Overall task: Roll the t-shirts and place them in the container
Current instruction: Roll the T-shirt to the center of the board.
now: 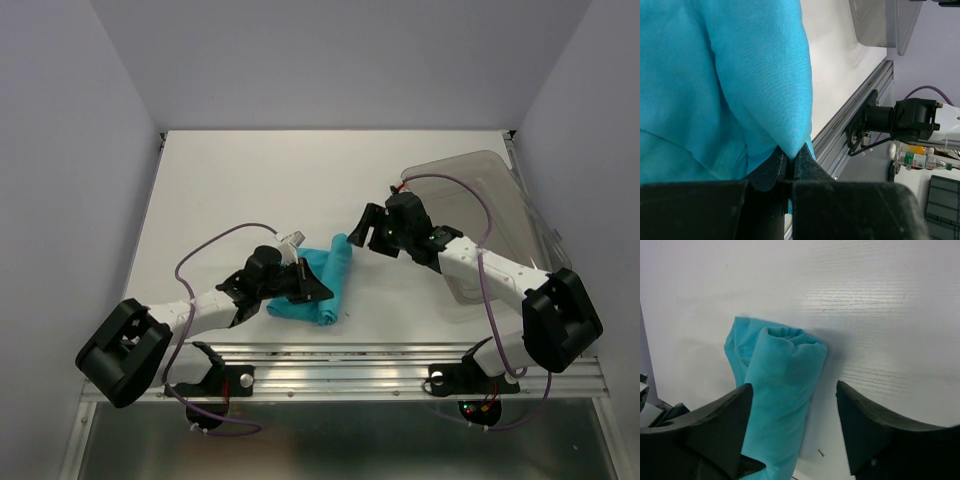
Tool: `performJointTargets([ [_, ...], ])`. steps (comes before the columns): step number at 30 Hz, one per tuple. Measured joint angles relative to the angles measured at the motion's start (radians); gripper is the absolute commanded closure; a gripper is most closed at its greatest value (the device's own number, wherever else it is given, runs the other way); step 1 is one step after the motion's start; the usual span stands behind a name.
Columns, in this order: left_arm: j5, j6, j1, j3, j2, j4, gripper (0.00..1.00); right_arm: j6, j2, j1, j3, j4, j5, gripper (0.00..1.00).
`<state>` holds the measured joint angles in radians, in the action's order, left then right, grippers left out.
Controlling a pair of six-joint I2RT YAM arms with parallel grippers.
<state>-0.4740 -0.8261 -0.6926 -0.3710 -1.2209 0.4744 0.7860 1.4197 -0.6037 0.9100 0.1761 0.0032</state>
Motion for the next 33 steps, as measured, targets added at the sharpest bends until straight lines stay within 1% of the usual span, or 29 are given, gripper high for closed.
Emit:
performJointTargets([
  [2,-0.016,-0.002,0.011,0.008,-0.008,0.015,1.0,-0.01,0.0,0.0,0.0,-0.001,-0.019,0.47],
  [3,-0.024,-0.003,0.017,0.015,-0.012,0.024,1.0,-0.014,0.0,0.0,0.0,-0.002,-0.034,0.61],
  [4,-0.028,-0.004,0.022,0.019,-0.014,0.03,1.0,-0.015,0.0,0.0,-0.001,-0.002,-0.042,0.69],
  [5,-0.034,-0.004,0.028,0.023,-0.017,0.033,1.0,-0.021,0.0,0.0,-0.002,-0.005,-0.053,0.74],
  [6,-0.04,-0.005,0.034,0.027,-0.02,0.038,1.0,-0.023,0.001,0.0,-0.004,-0.007,-0.064,0.82],
  [8,-0.05,-0.006,0.042,0.033,-0.026,0.047,1.0,-0.025,0.008,0.0,-0.008,-0.013,-0.09,0.91],
  [11,-0.059,-0.006,0.048,0.036,-0.037,0.06,1.0,-0.023,0.042,-0.001,-0.01,-0.032,-0.127,0.95],
  [15,-0.068,-0.005,0.054,0.036,-0.045,0.069,1.0,-0.023,0.097,-0.02,-0.01,-0.047,-0.158,0.96],
  [18,-0.074,-0.005,0.058,0.036,-0.049,0.072,1.0,-0.024,0.143,-0.059,-0.008,-0.06,-0.179,0.96],
  [19,-0.075,-0.005,0.06,0.037,-0.049,0.073,0.97,-0.024,0.153,-0.068,-0.008,-0.063,-0.183,0.96],
  [20,-0.076,-0.006,0.061,0.038,-0.049,0.075,0.87,-0.024,0.165,-0.076,-0.007,-0.066,-0.185,0.96],
  [22,-0.076,-0.006,0.065,0.04,-0.05,0.075,0.75,-0.023,0.192,-0.09,0.0,-0.074,-0.191,0.96],
  [23,-0.076,-0.006,0.066,0.041,-0.051,0.075,0.58,-0.023,0.201,-0.093,0.005,-0.075,-0.193,0.96],
  [25,-0.072,0.008,0.066,0.042,-0.052,0.068,0.4,-0.023,0.222,-0.099,0.02,-0.079,-0.195,0.96],
  [26,-0.071,0.002,0.067,0.042,-0.052,0.061,0.26,-0.023,0.229,-0.1,0.027,-0.079,-0.196,0.96],
  [29,-0.042,0.019,0.068,0.04,-0.048,0.003,0.13,-0.023,0.246,-0.105,0.052,-0.08,-0.196,0.96],
  [33,0.029,0.053,0.069,0.009,0.004,-0.154,0.12,-0.023,0.276,-0.119,0.083,-0.082,-0.2,0.96],
])
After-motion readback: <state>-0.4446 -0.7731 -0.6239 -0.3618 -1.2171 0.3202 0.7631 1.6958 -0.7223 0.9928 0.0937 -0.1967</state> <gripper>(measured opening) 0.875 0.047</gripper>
